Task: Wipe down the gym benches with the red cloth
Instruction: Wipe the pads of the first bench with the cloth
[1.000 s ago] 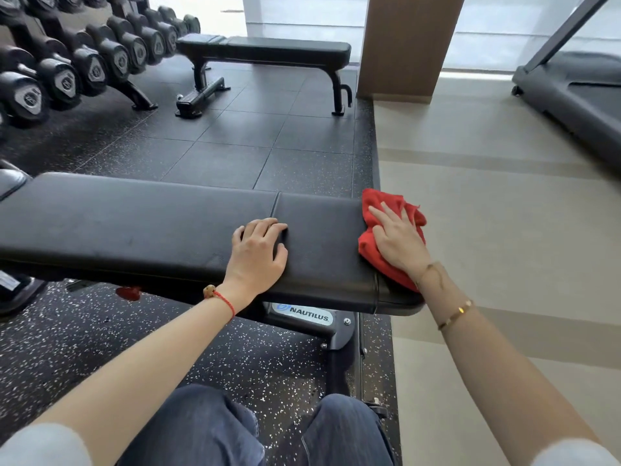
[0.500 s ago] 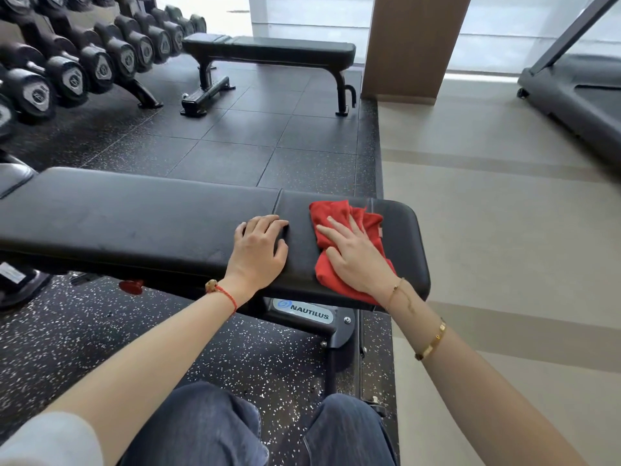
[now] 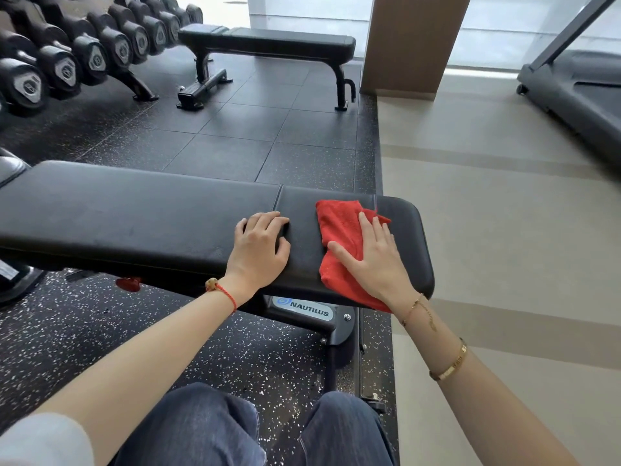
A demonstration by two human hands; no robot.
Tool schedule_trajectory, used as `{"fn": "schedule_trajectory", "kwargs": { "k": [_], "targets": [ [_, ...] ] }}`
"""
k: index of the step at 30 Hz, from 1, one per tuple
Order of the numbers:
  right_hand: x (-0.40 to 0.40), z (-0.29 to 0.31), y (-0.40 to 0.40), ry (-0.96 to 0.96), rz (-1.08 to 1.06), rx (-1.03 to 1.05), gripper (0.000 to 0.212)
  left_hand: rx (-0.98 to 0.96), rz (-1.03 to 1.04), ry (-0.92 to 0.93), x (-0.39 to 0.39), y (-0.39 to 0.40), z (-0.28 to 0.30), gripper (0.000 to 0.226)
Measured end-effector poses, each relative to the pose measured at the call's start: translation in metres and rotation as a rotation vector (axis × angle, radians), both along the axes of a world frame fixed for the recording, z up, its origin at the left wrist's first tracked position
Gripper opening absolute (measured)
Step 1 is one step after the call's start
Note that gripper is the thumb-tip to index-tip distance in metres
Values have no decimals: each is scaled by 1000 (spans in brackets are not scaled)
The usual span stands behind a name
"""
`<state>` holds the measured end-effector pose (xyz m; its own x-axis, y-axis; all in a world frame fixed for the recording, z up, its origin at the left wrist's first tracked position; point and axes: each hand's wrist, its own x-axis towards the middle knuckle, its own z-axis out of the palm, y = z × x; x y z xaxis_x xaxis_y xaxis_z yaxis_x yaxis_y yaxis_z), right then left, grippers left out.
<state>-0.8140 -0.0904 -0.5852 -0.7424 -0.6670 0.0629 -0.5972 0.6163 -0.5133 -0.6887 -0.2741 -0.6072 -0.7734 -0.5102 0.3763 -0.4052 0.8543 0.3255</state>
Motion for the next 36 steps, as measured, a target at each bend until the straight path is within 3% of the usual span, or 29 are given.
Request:
{"fn": "schedule_trajectory", "kwargs": {
  "k": [5, 9, 13, 15, 22, 28, 36],
  "targets": [
    [3, 11, -13, 30, -64, -123, 79, 0, -2, 10, 0, -1, 1, 37],
    [-1, 20, -22, -154, -154, -146, 83, 11, -2, 2, 0, 0, 3, 37],
    [-4, 22, -28, -231, -134, -177, 37, 5, -1, -13, 1, 0, 3, 38],
    [-4, 22, -27, -216, -117, -244, 26, 4, 6, -19, 0, -1, 3, 38],
    [2, 25, -31, -183, -90, -320, 38, 45, -9, -14, 1, -5, 12, 38],
    [16, 82, -38, -338, -163, -293, 35, 12, -38, -65, 14, -5, 85, 35],
    [28, 252, -40, -443, -184, -290, 27, 0, -9, -87, 47, -17, 255, 31]
  ]
}}
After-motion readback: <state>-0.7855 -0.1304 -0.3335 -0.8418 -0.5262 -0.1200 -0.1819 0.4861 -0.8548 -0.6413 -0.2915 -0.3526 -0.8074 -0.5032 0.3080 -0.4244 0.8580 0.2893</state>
